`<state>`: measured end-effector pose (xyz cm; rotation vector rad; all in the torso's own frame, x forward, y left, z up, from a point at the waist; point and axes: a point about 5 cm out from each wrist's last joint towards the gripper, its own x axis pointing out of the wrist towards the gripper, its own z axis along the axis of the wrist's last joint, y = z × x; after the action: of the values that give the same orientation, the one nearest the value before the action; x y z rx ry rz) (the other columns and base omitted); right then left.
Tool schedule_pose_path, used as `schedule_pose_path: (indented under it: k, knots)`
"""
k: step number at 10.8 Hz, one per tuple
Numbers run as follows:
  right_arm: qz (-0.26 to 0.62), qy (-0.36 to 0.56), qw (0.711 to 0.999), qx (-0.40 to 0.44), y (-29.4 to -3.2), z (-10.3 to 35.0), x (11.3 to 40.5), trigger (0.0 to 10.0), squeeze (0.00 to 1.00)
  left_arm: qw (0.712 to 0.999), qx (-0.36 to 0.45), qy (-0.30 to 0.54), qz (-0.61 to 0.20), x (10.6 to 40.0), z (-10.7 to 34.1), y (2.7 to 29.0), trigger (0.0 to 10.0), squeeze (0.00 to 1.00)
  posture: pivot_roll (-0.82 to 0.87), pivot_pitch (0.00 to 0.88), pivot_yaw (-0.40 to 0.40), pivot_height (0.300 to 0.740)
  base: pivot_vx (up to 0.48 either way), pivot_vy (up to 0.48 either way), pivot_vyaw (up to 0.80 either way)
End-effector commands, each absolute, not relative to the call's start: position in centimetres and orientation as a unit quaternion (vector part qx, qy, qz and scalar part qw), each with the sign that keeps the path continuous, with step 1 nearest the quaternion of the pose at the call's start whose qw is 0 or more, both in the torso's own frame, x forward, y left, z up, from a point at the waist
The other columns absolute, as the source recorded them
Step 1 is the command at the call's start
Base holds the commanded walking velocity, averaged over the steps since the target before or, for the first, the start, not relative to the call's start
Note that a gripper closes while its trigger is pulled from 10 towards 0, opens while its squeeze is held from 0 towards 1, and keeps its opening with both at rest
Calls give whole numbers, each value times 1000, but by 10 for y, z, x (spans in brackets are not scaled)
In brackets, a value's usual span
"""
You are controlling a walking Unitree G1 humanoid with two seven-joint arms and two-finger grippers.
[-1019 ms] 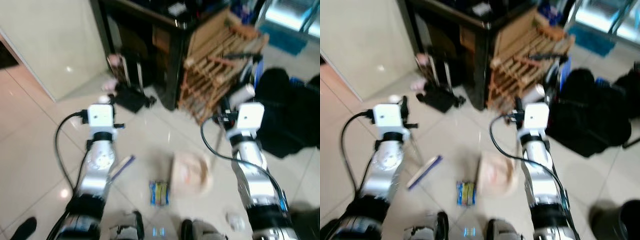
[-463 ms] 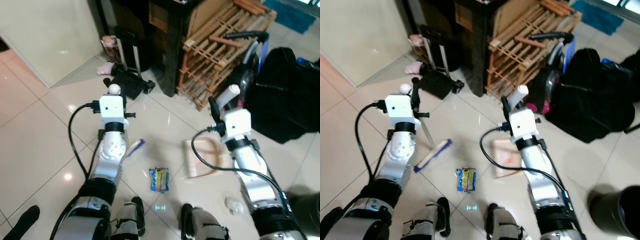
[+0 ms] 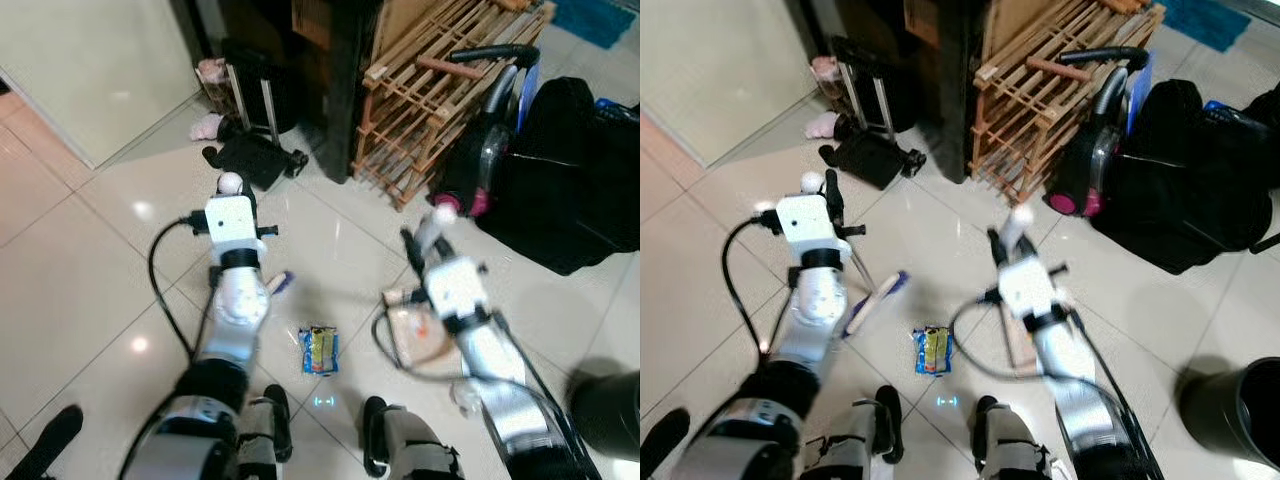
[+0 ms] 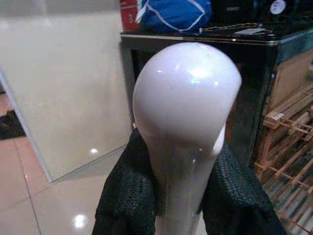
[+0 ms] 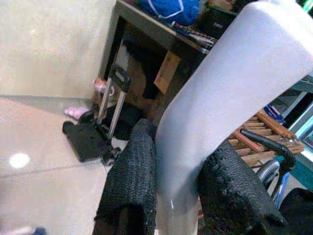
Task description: Sweep floor
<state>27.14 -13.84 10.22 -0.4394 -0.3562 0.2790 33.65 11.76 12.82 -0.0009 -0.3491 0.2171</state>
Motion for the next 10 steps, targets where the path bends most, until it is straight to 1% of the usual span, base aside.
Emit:
schedule_pose_path:
  k: [1,3,4,5,7,8,10]
  knots:
    - [137,-205,943,-226,-139,111,268,10000,0,981,-19,-152,122,333,118,112,10000,0,-59,326,11,740,0,0,0]
    - [119,-190,956,-189,-140,108,265,10000,0,980,-67,-139,122,332,119,95,10000,0,-57,318,10,740,0,0,0]
    - [110,-166,968,-155,-138,100,262,10000,0,981,-96,-122,117,329,115,85,10000,0,-54,316,11,740,0,0,0]
    - [118,-142,975,-127,-132,93,260,10000,0,978,-126,-109,127,328,114,80,10000,0,-52,316,11,740,0,0,0]
    - [138,-124,974,-130,-125,87,255,10000,0,974,-154,-104,129,327,117,73,10000,0,-51,311,9,740,0,0,0]
    - [109,-103,980,-134,-130,83,260,10000,0,969,-176,-103,136,328,122,70,10000,0,-48,312,8,740,0,0,0]
    - [80,-82,987,-111,-135,81,263,10000,0,959,-215,-88,165,328,123,74,10000,0,-47,298,8,740,0,0,0]
